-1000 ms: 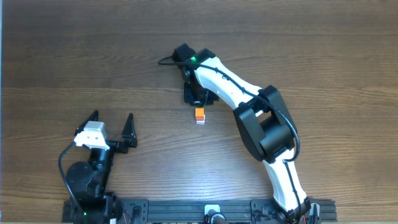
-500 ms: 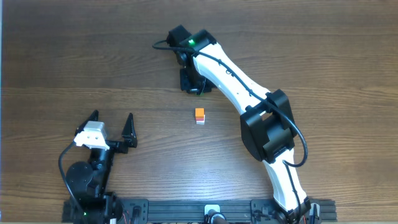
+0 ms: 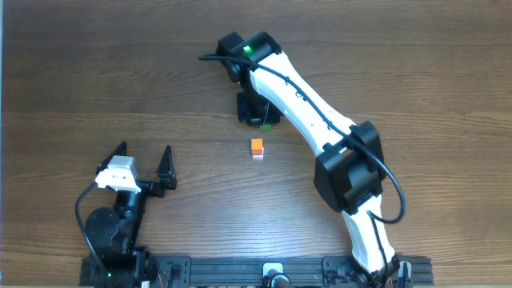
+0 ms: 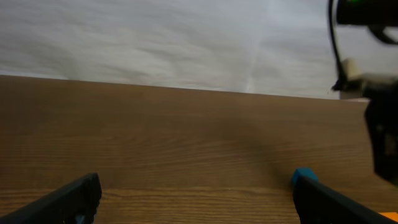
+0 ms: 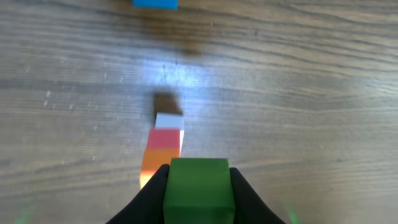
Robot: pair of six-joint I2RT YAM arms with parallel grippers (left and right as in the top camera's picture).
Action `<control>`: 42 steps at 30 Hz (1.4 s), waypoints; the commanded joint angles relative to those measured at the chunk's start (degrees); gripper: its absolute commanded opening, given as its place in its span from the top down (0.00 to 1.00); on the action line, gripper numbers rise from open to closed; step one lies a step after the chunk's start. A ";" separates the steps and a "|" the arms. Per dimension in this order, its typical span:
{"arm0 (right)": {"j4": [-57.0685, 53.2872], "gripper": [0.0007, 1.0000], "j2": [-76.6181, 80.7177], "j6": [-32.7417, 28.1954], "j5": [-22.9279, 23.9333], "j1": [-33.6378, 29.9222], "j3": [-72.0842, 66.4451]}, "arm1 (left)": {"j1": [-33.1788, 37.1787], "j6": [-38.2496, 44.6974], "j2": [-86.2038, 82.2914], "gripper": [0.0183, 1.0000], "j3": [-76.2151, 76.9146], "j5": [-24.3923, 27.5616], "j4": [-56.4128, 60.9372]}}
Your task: Stack Cubes
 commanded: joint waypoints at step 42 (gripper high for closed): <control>14.84 0.87 -12.24 3.93 -5.35 3.10 -20.31 | 0.26 0.85 -0.46 0.00 -0.31 0.72 -0.07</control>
